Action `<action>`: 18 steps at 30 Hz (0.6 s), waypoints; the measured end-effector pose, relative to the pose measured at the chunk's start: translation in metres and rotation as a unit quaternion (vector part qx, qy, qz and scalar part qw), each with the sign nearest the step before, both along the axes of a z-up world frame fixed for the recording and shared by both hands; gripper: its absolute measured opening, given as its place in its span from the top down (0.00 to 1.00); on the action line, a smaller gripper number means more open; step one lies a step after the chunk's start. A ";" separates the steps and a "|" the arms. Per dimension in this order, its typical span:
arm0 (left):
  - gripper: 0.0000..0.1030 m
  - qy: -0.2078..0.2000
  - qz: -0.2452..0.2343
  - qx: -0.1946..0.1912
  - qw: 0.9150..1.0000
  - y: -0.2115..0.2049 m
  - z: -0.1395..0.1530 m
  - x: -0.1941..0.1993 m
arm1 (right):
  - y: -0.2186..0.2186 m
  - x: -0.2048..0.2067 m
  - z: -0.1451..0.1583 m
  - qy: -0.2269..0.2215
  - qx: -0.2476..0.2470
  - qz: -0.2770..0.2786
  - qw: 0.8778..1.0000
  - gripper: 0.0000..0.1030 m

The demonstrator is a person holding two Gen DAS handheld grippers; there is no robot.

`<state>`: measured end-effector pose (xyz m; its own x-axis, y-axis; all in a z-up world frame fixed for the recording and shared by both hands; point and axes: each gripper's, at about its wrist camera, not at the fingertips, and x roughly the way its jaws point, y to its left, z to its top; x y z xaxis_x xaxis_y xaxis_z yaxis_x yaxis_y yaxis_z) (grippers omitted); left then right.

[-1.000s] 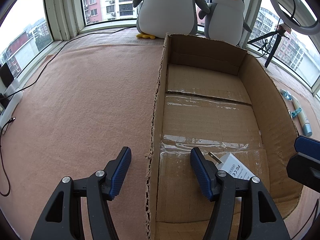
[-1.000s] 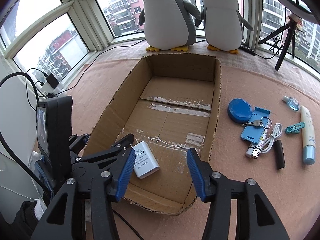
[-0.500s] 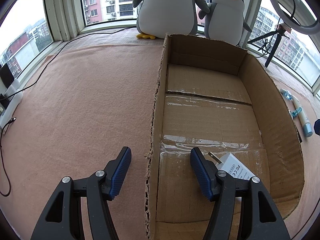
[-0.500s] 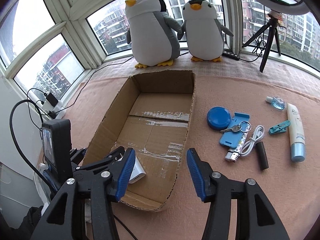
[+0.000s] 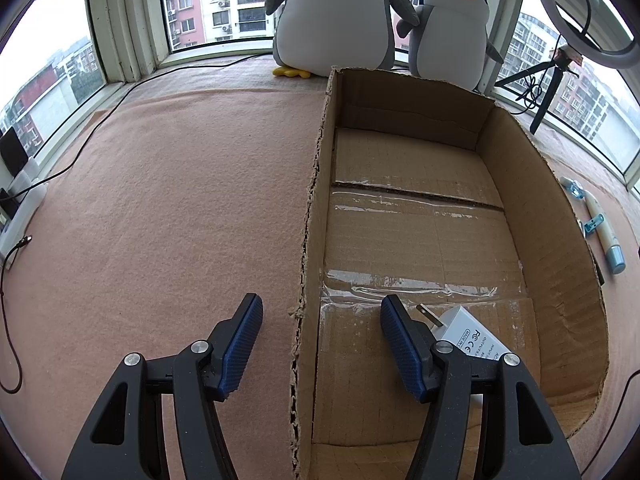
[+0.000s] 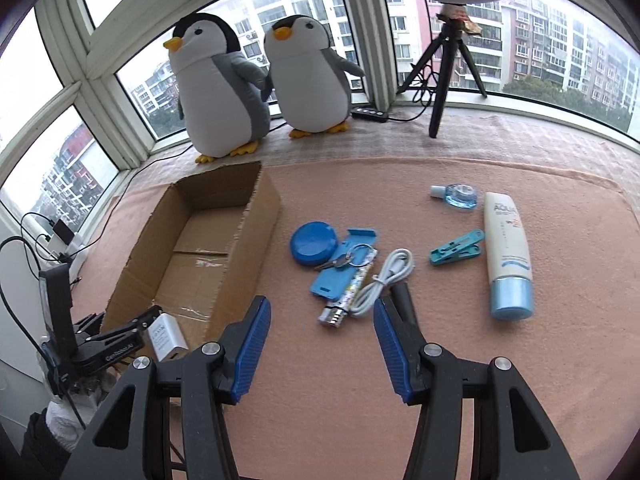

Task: Organize rigid objects
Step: 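Move right gripper back to the black cylinder beside the cable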

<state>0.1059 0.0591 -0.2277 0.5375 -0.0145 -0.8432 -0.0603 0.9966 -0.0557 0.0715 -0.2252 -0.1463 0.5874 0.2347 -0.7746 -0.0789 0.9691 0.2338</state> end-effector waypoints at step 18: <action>0.36 0.000 -0.001 0.003 1.000 -0.001 -0.001 0.000 | -0.035 0.022 -0.056 0.052 -0.055 -0.023 0.997 0.63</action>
<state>0.1060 0.0582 -0.2288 0.5372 -0.0098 -0.8434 -0.0591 0.9970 -0.0492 0.0934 -0.2600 -0.2018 0.5114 0.1187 -0.8511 -0.0143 0.9915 0.1297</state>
